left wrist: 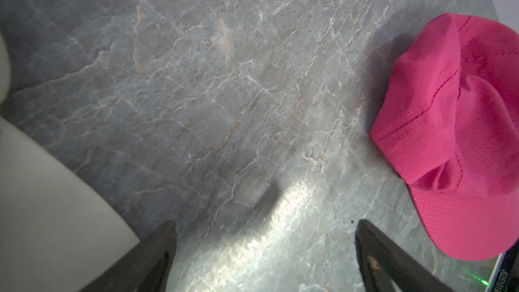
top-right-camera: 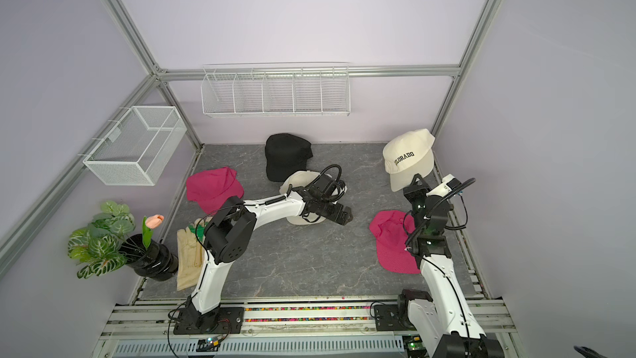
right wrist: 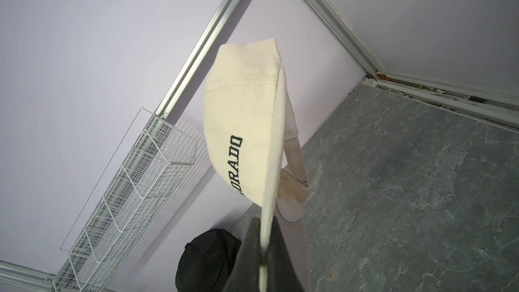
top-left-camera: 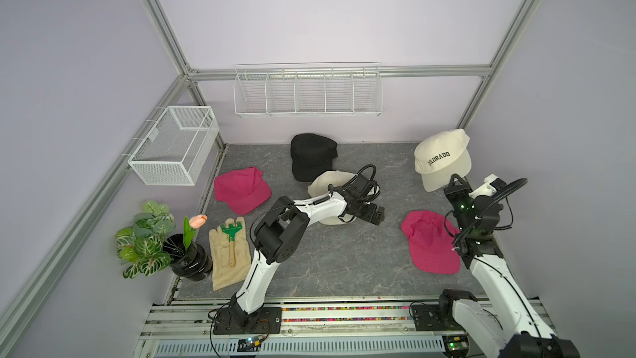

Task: Stack the baseball caps by color
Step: Adjust the baseball cap at the center of the board.

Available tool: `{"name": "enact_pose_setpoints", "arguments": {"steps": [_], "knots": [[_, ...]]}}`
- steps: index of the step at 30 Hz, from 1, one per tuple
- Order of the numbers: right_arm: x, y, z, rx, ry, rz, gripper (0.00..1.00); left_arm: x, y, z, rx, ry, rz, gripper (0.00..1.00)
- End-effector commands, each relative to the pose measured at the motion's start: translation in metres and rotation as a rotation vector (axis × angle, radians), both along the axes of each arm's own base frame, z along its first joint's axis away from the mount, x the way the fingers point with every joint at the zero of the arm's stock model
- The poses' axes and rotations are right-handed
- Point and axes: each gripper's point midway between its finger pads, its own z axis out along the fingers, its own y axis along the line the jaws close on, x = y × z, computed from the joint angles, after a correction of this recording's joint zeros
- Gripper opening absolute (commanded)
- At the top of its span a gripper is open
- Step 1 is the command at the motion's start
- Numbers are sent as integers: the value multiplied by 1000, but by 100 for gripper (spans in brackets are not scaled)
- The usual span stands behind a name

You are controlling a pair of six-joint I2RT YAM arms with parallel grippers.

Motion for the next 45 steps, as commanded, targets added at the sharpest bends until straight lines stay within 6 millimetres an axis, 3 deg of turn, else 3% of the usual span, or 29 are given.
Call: {"name": "enact_pose_setpoints", "arguments": {"steps": [1, 14, 18, 20, 24, 29, 35, 40, 45], "knots": [[0, 2, 14, -41, -34, -13, 7, -4, 13, -12, 47, 23, 26, 100], [0, 8, 13, -70, -16, -29, 6, -28, 38, -22, 95, 47, -22, 100], [1, 9, 10, -62, -13, -31, 7, -27, 33, -10, 66, 29, -40, 100], [2, 12, 12, -53, -22, -24, 7, -29, 23, 7, 7, 27, -62, 100], [1, 14, 22, 49, -100, -37, 6, -23, 5, 63, -130, -41, -84, 100], [0, 24, 37, 235, -236, -55, 6, 0, -12, 140, -395, -142, -30, 100], [7, 45, 52, 398, -349, -41, 6, 34, -11, 208, -745, -133, 94, 100], [18, 71, 76, 467, -490, 43, 6, 55, -6, 253, -995, -30, 140, 100], [25, 93, 94, 541, -600, 109, 7, 68, -7, 278, -1118, 36, 142, 100]]}}
